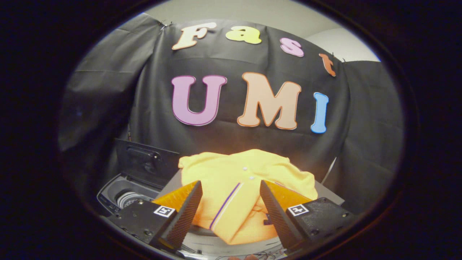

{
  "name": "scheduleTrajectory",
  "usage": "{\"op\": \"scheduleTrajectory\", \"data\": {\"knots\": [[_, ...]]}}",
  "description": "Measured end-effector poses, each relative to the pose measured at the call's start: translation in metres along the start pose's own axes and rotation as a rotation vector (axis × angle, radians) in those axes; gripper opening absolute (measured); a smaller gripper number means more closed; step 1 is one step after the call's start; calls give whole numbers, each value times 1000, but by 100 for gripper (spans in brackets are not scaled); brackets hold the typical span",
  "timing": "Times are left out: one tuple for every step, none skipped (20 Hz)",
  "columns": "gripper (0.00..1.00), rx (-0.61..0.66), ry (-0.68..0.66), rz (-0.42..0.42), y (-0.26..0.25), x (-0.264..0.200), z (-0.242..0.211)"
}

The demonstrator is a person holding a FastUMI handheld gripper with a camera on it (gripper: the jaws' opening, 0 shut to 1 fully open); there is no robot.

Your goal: Put the clothes into the washing machine and then close the washing machine lid.

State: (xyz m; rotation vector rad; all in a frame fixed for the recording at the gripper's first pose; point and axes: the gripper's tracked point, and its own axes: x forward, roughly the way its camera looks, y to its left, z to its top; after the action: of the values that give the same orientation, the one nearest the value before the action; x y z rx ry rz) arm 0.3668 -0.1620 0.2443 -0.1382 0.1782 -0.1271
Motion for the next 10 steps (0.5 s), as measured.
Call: {"op": "scheduleTrajectory", "data": {"knots": [[98,15,21,-8,-6,7,-2],[98,36,43,-12,-10,14,-6],[98,62,57,-10,-11,21,-8],[98,81,80,-8,-13,25,-13],[98,94,100,-7,-15,32,-19],[98,94,113,-7,-15,36,-22],[98,86,123,-6,-16,39,-24],[98,78,135,-1,-15,42,-26],[98,82,143,7,-14,44,-29],[97,85,159,17,-13,46,-31]]}}
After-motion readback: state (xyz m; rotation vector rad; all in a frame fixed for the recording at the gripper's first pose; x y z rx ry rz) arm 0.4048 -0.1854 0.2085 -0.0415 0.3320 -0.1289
